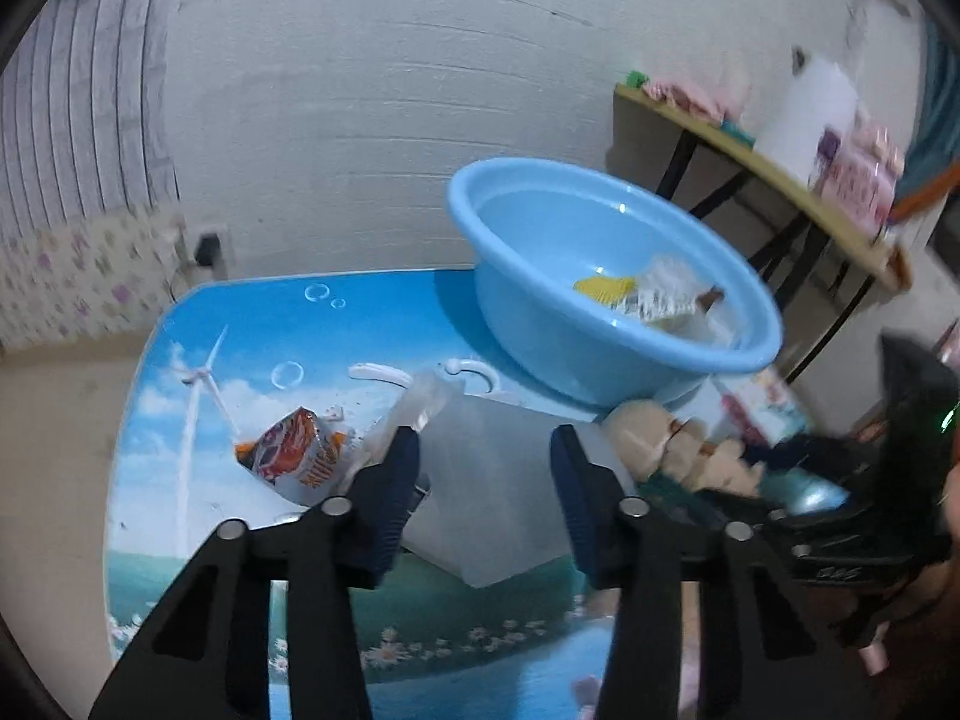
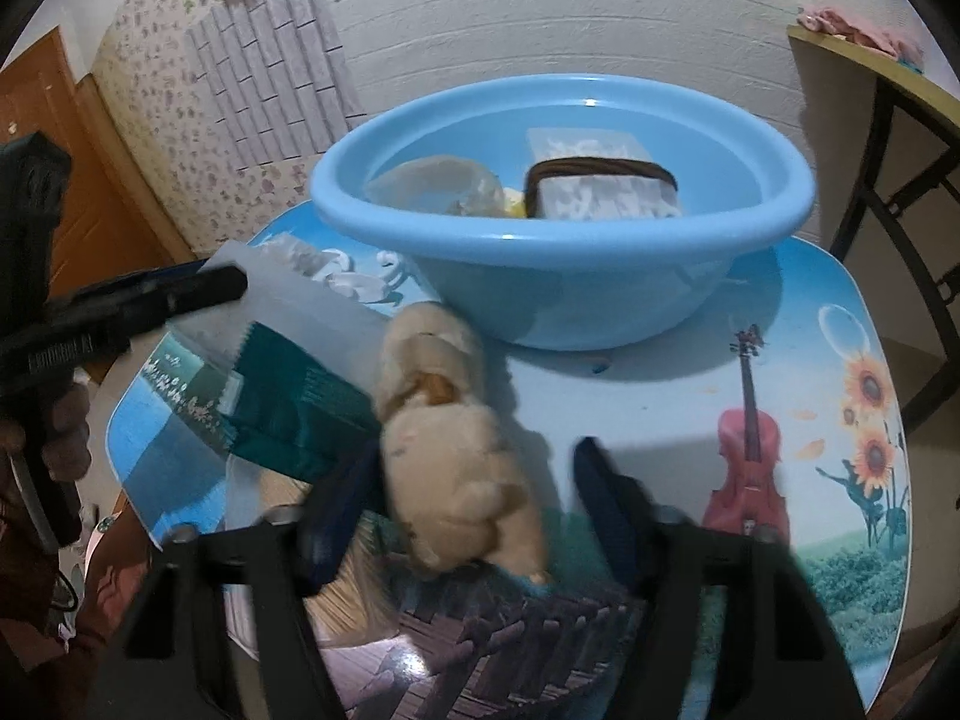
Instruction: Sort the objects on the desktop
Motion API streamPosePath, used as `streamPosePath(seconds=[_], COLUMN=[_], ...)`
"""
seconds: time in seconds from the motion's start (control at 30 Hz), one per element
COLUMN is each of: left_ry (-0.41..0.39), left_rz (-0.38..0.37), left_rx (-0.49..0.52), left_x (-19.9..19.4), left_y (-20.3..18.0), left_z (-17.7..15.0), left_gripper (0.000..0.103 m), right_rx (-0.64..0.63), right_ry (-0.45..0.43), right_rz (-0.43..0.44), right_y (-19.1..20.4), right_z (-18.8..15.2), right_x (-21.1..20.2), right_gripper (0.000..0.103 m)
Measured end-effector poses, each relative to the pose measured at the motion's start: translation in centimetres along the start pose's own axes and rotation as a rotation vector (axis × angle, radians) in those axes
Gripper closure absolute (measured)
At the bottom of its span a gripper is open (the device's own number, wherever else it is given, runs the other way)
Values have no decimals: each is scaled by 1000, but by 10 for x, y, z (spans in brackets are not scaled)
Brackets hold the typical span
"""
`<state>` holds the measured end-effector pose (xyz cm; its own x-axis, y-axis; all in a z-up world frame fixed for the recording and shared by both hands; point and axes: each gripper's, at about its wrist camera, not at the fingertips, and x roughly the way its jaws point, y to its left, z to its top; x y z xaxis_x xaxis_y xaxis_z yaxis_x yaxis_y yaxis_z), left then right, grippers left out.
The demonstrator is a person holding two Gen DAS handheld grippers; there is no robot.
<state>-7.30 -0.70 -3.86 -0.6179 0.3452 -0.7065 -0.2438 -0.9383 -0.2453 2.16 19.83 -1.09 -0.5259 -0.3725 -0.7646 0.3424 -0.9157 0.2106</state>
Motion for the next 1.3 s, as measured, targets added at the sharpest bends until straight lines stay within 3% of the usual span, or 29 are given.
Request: streamPosePath(seconds=[0.53,1.03,1.3], left_ry=[-23,-6,30], left_rz=[-35,5,29], left_rx=[106,206,207], left_x=[-23,-14,-2], left_y=[-49,-89,-85], left_z=[-8,-6,-11], left_gripper=[74,74,70], right_rx=[57,94,113], right_ry=[-76,-97,-92], right_rz=[-79,-139,-132], right_y=[-19,-41,-51], right_z=[-15,-26,-29], right_x=[-39,-55,-54], right_gripper=[58,58,58])
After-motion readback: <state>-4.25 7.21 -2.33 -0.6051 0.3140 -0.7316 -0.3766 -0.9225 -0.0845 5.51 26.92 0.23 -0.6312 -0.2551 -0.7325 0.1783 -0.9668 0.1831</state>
